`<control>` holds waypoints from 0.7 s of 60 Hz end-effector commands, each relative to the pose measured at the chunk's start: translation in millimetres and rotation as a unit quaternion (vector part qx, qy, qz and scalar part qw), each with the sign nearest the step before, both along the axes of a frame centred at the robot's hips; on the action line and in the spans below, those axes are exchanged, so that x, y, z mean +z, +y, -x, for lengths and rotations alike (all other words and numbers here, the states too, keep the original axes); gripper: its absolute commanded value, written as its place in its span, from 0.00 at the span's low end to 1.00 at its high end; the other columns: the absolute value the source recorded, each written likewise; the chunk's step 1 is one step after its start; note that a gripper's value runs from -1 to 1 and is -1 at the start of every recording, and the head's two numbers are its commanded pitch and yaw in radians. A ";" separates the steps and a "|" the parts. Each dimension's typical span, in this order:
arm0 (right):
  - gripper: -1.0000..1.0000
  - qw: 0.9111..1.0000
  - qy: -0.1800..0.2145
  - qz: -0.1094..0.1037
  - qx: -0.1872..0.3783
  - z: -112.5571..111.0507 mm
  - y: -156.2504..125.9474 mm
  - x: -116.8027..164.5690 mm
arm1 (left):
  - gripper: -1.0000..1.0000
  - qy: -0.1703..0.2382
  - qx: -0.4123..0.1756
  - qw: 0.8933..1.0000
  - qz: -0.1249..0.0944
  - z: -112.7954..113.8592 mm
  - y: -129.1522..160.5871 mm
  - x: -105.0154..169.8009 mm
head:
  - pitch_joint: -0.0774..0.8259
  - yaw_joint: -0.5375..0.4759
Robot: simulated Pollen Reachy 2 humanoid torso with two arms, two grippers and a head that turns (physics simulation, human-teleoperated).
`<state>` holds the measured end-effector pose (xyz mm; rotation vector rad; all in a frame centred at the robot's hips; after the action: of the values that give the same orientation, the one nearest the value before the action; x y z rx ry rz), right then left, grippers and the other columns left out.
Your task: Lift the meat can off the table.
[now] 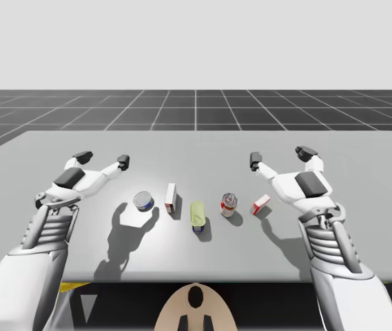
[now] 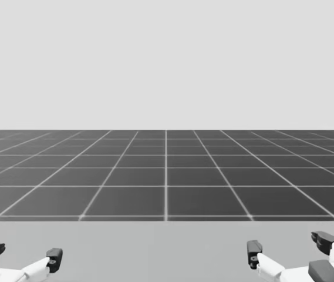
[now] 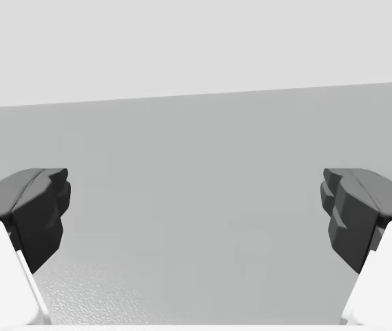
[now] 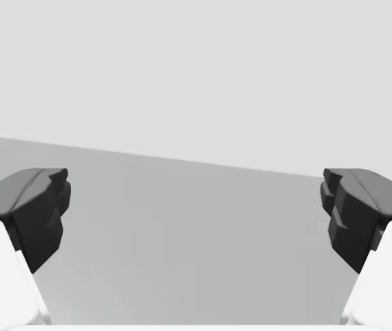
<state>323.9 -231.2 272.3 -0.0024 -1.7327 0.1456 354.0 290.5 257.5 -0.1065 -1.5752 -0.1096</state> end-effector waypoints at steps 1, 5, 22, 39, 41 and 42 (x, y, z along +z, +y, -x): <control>0.00 1.000 -0.010 0.000 -0.023 2.5 2.5 -1.2 | 0.00 -0.001 0.000 1.000 -0.001 0.4 -0.2 0.0 | 0.10 0.53; 0.00 1.000 -0.006 -0.006 -0.022 2.8 3.2 0.7 | 0.00 -0.001 0.001 1.000 -0.001 0.5 -0.2 0.0 | 0.11 0.53; 0.00 1.000 0.000 -0.002 -0.009 0.5 2.5 0.6 | 0.00 -0.002 0.001 1.000 -0.002 0.3 -0.4 0.1 | 0.29 0.52; 0.00 1.000 0.003 0.004 -0.012 -0.1 2.4 -0.7 | 0.00 -0.005 -0.001 1.000 -0.007 1.4 -1.4 0.0 | 0.50 0.51; 0.00 1.000 0.004 0.002 -0.013 -0.1 2.3 -0.6 | 0.00 -0.005 -0.002 1.000 -0.008 1.3 -1.5 0.0 | 0.52 0.51; 0.00 1.000 0.005 0.002 -0.013 -0.2 2.2 -0.6 | 0.00 -0.005 -0.002 1.000 -0.008 1.3 -1.6 -0.1 | 0.54 0.51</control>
<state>323.8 -228.7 272.0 -0.0235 -1.7273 0.1317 353.1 289.4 257.7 -0.0988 -1.5823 -0.1203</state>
